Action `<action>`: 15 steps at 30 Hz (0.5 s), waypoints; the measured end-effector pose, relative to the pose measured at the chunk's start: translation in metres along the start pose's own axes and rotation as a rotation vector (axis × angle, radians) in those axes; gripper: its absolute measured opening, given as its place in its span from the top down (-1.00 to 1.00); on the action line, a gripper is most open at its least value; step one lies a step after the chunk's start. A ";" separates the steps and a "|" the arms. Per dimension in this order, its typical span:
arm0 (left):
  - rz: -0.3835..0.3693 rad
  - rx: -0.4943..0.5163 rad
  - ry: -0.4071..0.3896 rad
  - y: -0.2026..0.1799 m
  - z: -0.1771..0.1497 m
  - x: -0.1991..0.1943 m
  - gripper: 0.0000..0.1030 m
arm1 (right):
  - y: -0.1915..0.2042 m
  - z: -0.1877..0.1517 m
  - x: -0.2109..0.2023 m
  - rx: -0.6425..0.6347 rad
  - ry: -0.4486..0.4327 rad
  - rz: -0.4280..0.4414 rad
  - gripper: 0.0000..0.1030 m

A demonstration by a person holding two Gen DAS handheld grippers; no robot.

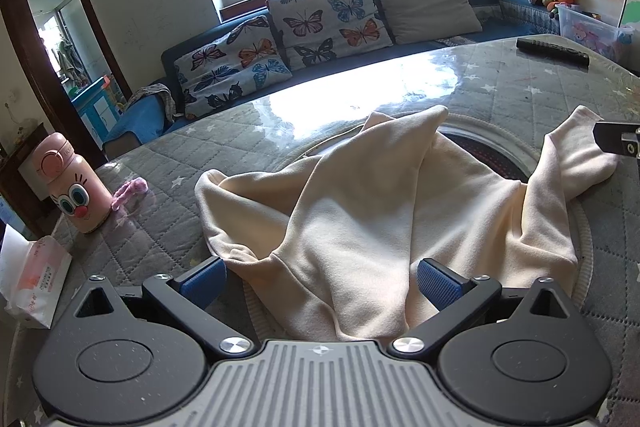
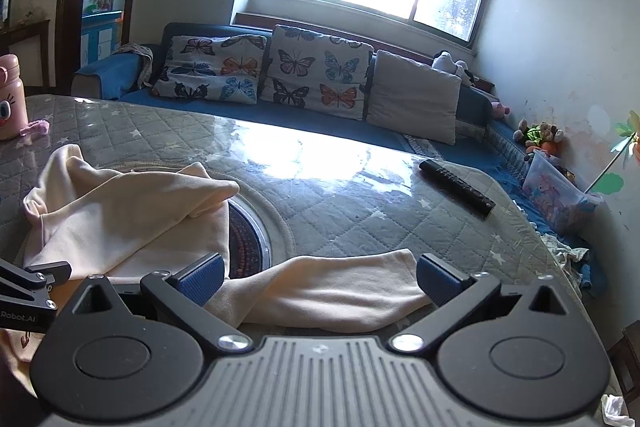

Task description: Fold clothes

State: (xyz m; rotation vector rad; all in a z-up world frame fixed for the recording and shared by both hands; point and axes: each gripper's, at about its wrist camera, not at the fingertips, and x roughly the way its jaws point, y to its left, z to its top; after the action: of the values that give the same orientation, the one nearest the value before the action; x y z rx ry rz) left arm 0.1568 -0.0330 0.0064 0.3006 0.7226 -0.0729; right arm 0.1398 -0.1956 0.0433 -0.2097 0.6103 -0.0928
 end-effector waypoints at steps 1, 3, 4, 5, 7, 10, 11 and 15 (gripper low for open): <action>-0.001 0.001 0.002 0.000 0.000 0.001 -1.00 | 0.000 0.000 0.001 0.000 0.001 0.004 -1.00; -0.003 0.004 0.006 0.000 -0.001 0.004 -1.00 | 0.000 -0.002 0.005 0.007 0.010 0.024 -1.00; -0.002 0.006 0.009 0.001 -0.002 0.006 -1.00 | 0.000 -0.003 0.006 0.009 0.015 0.034 -1.00; -0.002 0.007 0.012 0.001 -0.003 0.007 -1.00 | 0.000 -0.004 0.009 0.014 0.024 0.048 -1.00; -0.002 0.007 0.019 0.003 -0.004 0.011 -1.00 | -0.001 -0.010 0.018 0.030 0.056 0.087 -1.00; -0.003 0.008 0.030 0.006 -0.008 0.016 -1.00 | -0.003 -0.022 0.030 0.055 0.100 0.145 -1.00; -0.003 0.010 0.035 0.007 -0.009 0.018 -1.00 | -0.003 -0.025 0.033 0.061 0.110 0.160 -1.00; 0.002 0.014 0.052 0.010 -0.017 0.023 -1.00 | 0.007 -0.038 0.042 0.056 0.134 0.211 -1.00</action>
State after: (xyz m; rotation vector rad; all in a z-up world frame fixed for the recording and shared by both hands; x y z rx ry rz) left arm 0.1650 -0.0179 -0.0181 0.3172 0.7733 -0.0687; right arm 0.1517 -0.2012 -0.0123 -0.0846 0.7585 0.0800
